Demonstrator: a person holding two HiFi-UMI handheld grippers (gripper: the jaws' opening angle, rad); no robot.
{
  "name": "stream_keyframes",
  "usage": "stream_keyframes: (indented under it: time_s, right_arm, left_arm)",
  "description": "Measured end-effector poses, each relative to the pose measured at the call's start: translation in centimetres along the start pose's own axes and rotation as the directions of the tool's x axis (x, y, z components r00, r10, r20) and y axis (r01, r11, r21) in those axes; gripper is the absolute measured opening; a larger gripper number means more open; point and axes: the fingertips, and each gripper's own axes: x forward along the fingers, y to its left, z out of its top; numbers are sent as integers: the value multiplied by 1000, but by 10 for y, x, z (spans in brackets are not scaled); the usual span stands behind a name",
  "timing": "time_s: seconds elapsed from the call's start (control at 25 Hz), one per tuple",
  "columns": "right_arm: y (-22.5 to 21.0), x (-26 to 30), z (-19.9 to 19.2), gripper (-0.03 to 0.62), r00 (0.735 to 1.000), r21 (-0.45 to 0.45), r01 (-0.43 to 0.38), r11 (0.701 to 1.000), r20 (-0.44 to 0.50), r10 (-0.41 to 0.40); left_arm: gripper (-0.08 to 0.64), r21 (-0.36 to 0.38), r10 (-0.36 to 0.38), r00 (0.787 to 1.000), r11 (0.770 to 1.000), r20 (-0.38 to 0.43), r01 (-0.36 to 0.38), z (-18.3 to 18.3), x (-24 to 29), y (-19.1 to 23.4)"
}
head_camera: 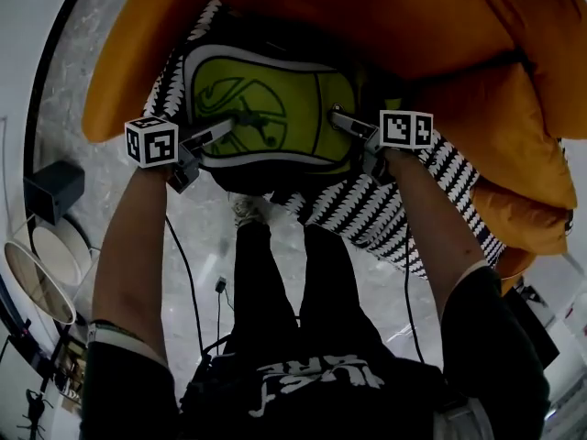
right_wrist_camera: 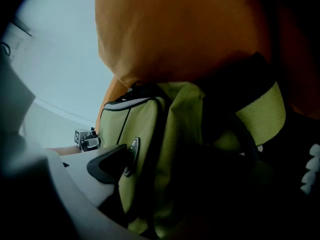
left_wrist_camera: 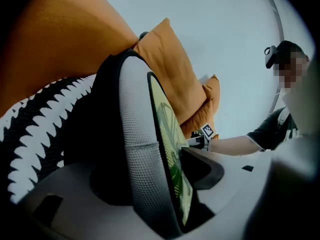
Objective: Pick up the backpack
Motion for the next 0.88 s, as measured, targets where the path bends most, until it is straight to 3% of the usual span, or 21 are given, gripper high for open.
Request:
stream_keyframes:
  time_s: [0.04,0.12,0.28,0.4,0.56,0.88]
  right_arm:
    - [1,-1,1,420,1000,0,-3,1000,0,3]
    - [15,-7,4,244,1000,2,-16,1000,-3,16]
    - [36,-13,3,121,998,8,-54,999,24,53]
    - [34,-12,-11,98,992,-10,-116,993,53,117]
    - [55,-9,-20,89,986,-34,-164,986,21,165]
    - [153,-51,1,87,973,-109,-229,967,9,232]
  left_arm:
    - [281,-1,-15,1000,1000,3,15,0,0,-4]
    - [198,-22,-52,998,998,26,53,4,-6,-17]
    - [56,-47,-130,988,990,80,134,1,-25,-42]
    - [38,-31,-132,985,990,108,136,-20,-29,-51]
    - [37,-69,-127,979,988,162,140,-35,-51,-58]
    - [35,-37,-145,954,986,262,160,-5,-128,-124]
